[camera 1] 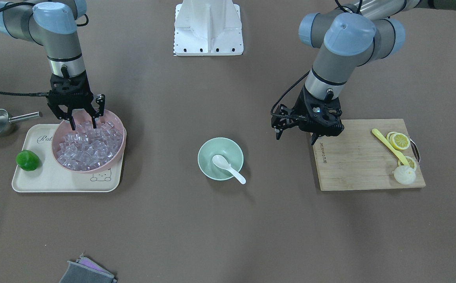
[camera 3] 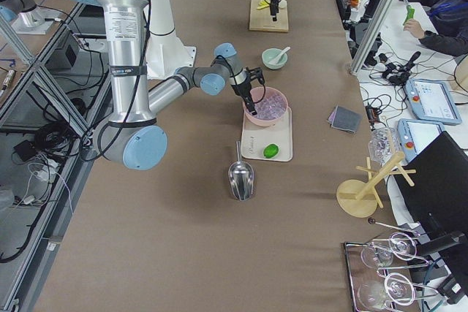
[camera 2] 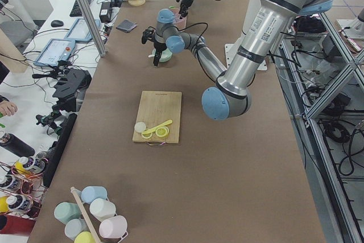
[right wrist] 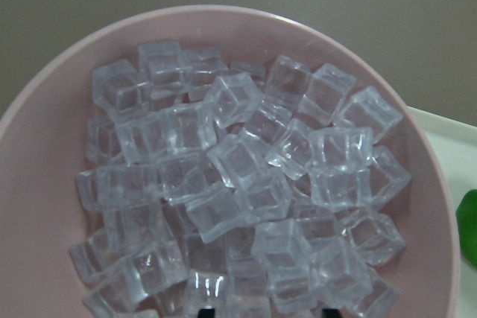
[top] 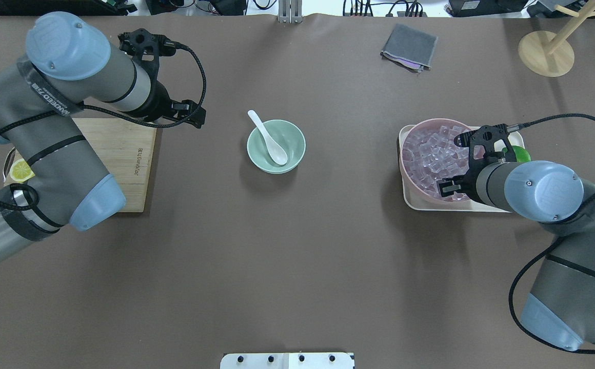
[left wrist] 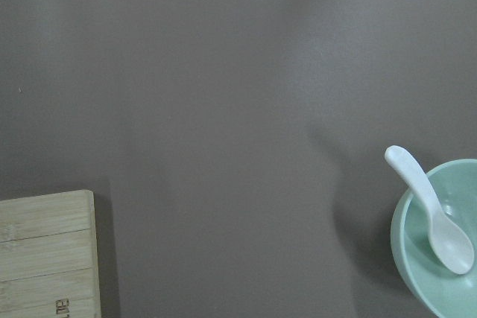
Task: Put spoon and ice into bowl
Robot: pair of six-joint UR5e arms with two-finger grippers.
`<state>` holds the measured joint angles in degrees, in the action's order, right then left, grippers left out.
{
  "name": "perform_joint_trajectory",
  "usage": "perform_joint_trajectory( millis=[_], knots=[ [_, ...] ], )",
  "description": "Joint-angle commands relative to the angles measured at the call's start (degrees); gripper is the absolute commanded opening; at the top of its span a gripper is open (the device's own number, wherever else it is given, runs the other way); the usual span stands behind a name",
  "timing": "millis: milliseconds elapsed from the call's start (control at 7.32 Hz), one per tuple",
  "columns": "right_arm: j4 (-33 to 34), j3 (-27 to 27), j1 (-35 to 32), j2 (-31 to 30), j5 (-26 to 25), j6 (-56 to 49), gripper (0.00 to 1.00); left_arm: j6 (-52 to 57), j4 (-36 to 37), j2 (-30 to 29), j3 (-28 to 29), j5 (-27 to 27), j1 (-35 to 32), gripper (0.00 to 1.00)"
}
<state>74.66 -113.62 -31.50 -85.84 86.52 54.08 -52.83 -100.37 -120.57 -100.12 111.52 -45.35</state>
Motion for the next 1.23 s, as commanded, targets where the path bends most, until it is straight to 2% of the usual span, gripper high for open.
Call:
perform_joint_trajectory(
  millis=[0, 547, 683, 820, 957, 1094],
  knots=[
    [0.14, 0.06, 1.17, 0.15, -1.0, -0.03, 0.45, 0.0, 0.0, 0.07, 0.02, -0.08, 0.0, 0.98],
    [0.14, 0.24, 1.44, 0.15, -1.0, -0.03, 0.45, 0.0, -0.09, 0.42, 0.02, -0.08, 0.17, 0.98],
    [0.14, 0.24, 1.44, 0.24, -0.92, -0.12, 0.32, 0.0, -0.09, 0.42, 0.02, -0.08, 0.17, 0.98],
    [0.14, 0.24, 1.44, 0.24, -0.83, -0.12, 0.09, 0.0, -0.09, 0.42, 0.02, -0.08, 0.17, 0.98],
    [0.14, -0.02, 1.26, 0.24, -0.83, -0.12, 0.0, 0.0, -0.09, 0.34, 0.02, 0.01, 0.26, 0.98],
    [0.14, -0.46, 0.13, 1.02, -0.39, -0.29, 0.0, 0.0, -0.01, 0.25, 0.02, 0.1, 0.17, 0.98]
  ],
)
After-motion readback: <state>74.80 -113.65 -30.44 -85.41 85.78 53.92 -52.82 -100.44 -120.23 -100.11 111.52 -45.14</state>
